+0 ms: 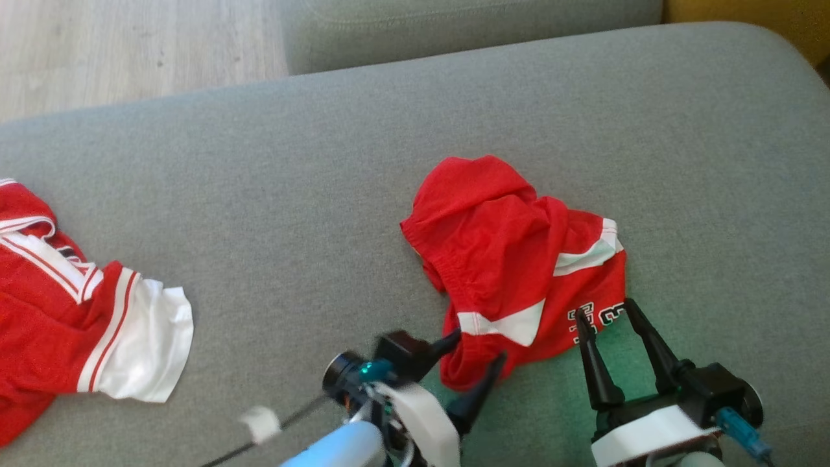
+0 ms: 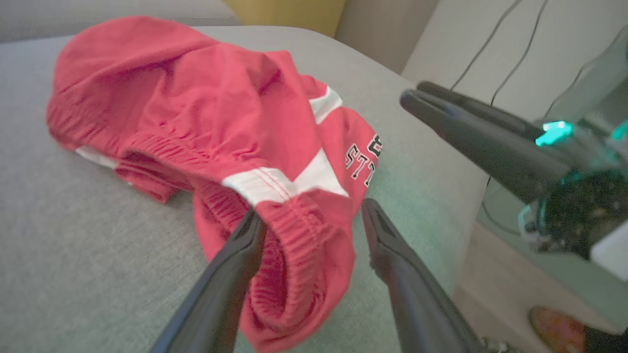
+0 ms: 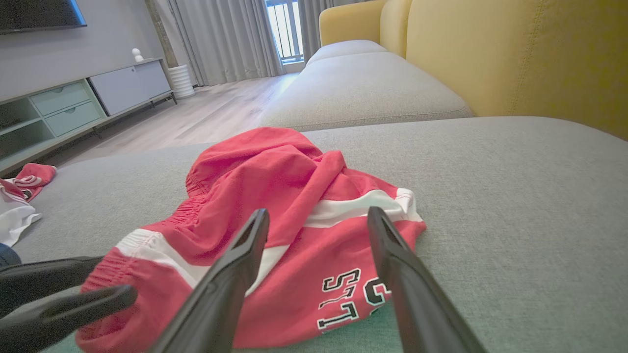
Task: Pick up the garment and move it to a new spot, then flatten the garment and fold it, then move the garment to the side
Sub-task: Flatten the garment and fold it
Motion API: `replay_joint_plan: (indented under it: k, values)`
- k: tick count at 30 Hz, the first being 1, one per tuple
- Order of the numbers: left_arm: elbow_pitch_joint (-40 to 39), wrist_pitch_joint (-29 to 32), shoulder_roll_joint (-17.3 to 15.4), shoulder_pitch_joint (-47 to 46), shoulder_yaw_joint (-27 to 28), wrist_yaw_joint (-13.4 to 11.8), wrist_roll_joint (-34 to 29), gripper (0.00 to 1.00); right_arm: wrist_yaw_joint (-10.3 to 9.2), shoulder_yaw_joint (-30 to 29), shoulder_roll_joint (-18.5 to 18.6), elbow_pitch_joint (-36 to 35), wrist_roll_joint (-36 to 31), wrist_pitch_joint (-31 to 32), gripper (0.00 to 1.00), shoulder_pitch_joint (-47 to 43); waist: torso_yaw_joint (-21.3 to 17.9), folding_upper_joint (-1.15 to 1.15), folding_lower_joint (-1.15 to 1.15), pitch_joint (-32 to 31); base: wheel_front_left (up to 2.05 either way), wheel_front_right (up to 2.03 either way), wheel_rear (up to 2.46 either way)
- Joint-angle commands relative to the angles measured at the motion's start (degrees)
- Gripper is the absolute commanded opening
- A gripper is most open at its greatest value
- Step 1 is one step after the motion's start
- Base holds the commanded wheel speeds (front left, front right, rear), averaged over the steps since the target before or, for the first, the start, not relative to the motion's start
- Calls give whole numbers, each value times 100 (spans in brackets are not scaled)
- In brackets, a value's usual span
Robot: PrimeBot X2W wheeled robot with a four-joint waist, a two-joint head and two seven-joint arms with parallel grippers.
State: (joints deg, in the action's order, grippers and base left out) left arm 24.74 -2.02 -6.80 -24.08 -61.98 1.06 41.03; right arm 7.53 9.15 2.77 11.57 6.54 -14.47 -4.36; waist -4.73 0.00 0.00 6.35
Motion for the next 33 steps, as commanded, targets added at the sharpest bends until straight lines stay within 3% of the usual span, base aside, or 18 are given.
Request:
replay_joint_plan:
  k: [1, 4, 8, 19, 20, 22, 28, 33]
  values:
    - [-169, 39, 44, 47, 353, 109, 396, 100, -4, 167, 99, -156, -13, -52, 100, -1, -19, 0, 0, -54, 0, 0, 0]
    - [-76, 300, 167, 233, 742, 325, 1301, 100, -4, 227, 128, -140, -4, -52, 100, 3, -79, 0, 0, -99, 0, 0, 0]
    - [82, 500, 277, 249, 1005, 451, 1986, 100, -4, 249, 158, -156, 4, -52, 100, 6, -178, 0, 0, -92, 0, 0, 0]
    - [259, 406, 374, 110, 1236, 560, 2702, 98, -4, 230, 193, -156, 10, -52, 100, -17, -317, 0, 0, -36, 0, 0, 0]
    - [266, 379, 375, 100, 1234, 567, 2715, 53, -4, 226, 196, -156, 11, -52, 100, -18, -321, 0, 0, -37, 0, 0, 0]
    - [289, 321, 378, 77, 1228, 578, 2722, 0, -4, 219, 200, -158, 12, -52, 100, -19, -323, 0, 0, -42, 0, 0, 0]
    - [358, 144, 329, -9, 1112, 607, 2558, 0, -4, 201, 208, -162, -2, -52, 100, -37, -270, 0, 0, -85, 0, 0, 0]
    - [357, -411, -149, -56, 1067, 500, 1954, 0, -4, 160, 206, -174, -11, -52, 100, -89, -119, 0, 0, -146, 0, 0, 0]
